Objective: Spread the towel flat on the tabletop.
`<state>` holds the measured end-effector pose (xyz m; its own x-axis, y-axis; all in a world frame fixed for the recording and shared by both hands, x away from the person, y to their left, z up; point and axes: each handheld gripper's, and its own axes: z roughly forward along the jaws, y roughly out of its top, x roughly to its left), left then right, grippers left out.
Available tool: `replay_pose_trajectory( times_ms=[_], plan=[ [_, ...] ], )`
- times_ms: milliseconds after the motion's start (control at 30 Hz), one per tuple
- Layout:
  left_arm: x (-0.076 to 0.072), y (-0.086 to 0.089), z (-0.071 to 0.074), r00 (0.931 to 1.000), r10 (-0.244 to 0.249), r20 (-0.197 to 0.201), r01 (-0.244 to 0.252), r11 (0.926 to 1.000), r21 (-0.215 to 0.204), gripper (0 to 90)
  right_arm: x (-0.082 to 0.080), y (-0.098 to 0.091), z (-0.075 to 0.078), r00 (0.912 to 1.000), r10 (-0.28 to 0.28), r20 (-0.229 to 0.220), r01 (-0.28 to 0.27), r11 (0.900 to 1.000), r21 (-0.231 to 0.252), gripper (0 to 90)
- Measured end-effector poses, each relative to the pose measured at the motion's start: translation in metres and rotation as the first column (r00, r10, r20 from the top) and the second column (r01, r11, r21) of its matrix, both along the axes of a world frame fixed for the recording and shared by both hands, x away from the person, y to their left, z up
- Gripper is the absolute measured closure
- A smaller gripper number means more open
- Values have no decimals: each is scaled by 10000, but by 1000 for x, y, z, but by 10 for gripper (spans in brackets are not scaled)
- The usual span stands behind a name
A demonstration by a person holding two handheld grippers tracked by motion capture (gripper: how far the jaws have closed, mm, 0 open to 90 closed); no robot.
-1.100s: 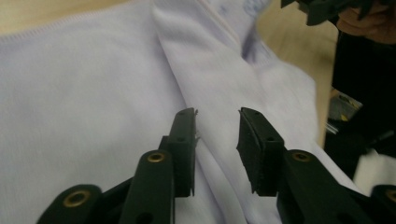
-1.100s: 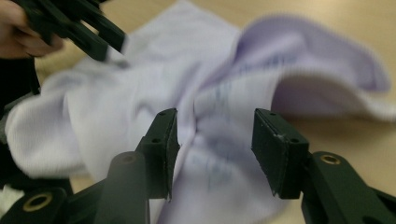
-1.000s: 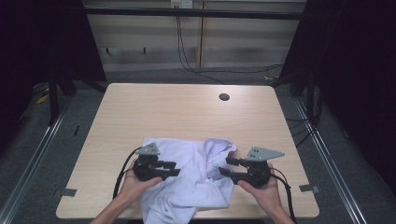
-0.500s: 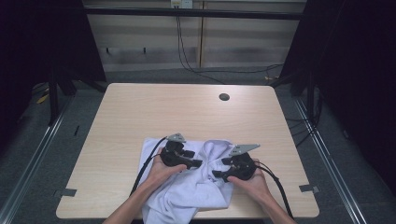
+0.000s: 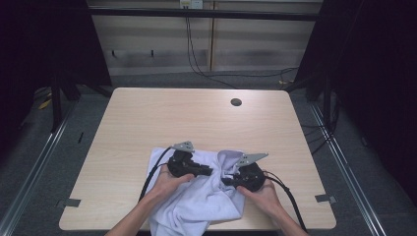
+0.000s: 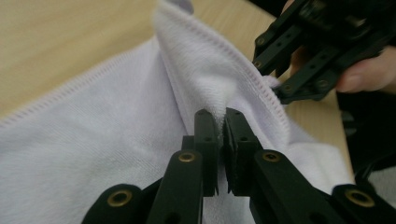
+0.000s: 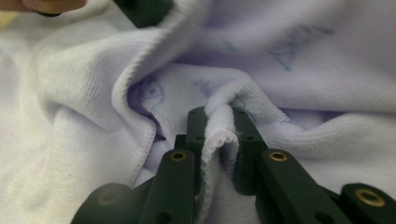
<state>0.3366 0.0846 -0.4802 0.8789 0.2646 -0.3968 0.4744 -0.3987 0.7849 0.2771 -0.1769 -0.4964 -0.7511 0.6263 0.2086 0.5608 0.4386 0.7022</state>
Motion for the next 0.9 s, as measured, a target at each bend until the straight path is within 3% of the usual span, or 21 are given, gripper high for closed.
replay_pose_trajectory(
  times_ms=[67, 167, 200, 300, 333, 367, 400, 467, 600, 667, 700, 767, 833, 867, 900],
  plan=[
    [-1, 6, 6, 9997, 191, 139, -188, 9996, -198, 853, 2, -5, 3, 9998, -196, -35, 197, 9996, 187, 807],
    [-5, 29, 22, 9947, 954, 393, -914, 9915, -927, 855, 10, -26, 18, 9936, -1102, 267, 1076, 9907, 826, 812],
    [-6, 43, 31, 9888, 1391, 545, -1316, 9838, -1220, 856, 12, -37, 27, 9873, -1541, 377, 1492, 9827, 1100, 812],
    [-8, 70, 46, 9788, 1919, 717, -1767, 9679, -1787, 858, 15, -52, 38, 9771, -2050, 577, 1952, 9704, 1422, 811],
    [-8, 70, 46, 9788, 1919, 717, -1767, 9679, -1787, 859, 15, -58, 42, 9728, -2244, 575, 2139, 9655, 1488, 811],
    [-9, 81, 52, 9726, 2178, 807, -1986, 9600, -1972, 859, 15, -58, 42, 9728, -2244, 575, 2139, 9655, 1488, 811],
    [-11, 94, 59, 9641, 2478, 952, -2243, 9523, -2072, 860, 17, -69, 48, 9650, -2552, 609, 2421, 9556, 1677, 810],
    [-12, 107, 66, 9548, 2754, 1118, -2465, 9439, -2197, 861, 18, -76, 52, 9598, -2731, 647, 2588, 9503, 1731, 810],
    [-10, 127, 80, 9359, 3284, 1278, -2872, 9209, -2637, 863, 24, -89, 69, 9414, -3279, 797, 3066, 9298, 2036, 810],
    [-8, 134, 89, 9232, 3578, 1403, -3105, 9095, -2763, 864, 27, -95, 81, 9231, -3736, 913, 3435, 9077, 2409, 811],
    [-7, 137, 94, 9162, 3730, 1462, -3224, 9031, -2836, 864, 30, -97, 87, 9188, -3839, 924, 3480, 8978, 2698, 811],
    [-4, 143, 105, 9021, 4027, 1549, -3432, 8874, -3079, 865, 36, -98, 99, 9104, -3989, 1096, 3557, 8901, 2850, 813],
    [1, 147, 116, 8856, 4311, 1730, -3643, 8756, -3171, 866, 43, -96, 112, 9086, -3978, 1271, 3529, 8941, 2757, 818],
    [1, 147, 116, 8856, 4311, 1730, -3643, 8756, -3171, 867, 47, -95, 120, 9071, -3979, 1375, 3522, 8962, 2698, 824],
    [8, 151, 128, 8639, 4683, 1854, -3960, 8590, -3245, 869, 51, -94, 128, 9034, -4031, 1460, 3571, 8959, 2641, 825]
  ],
)
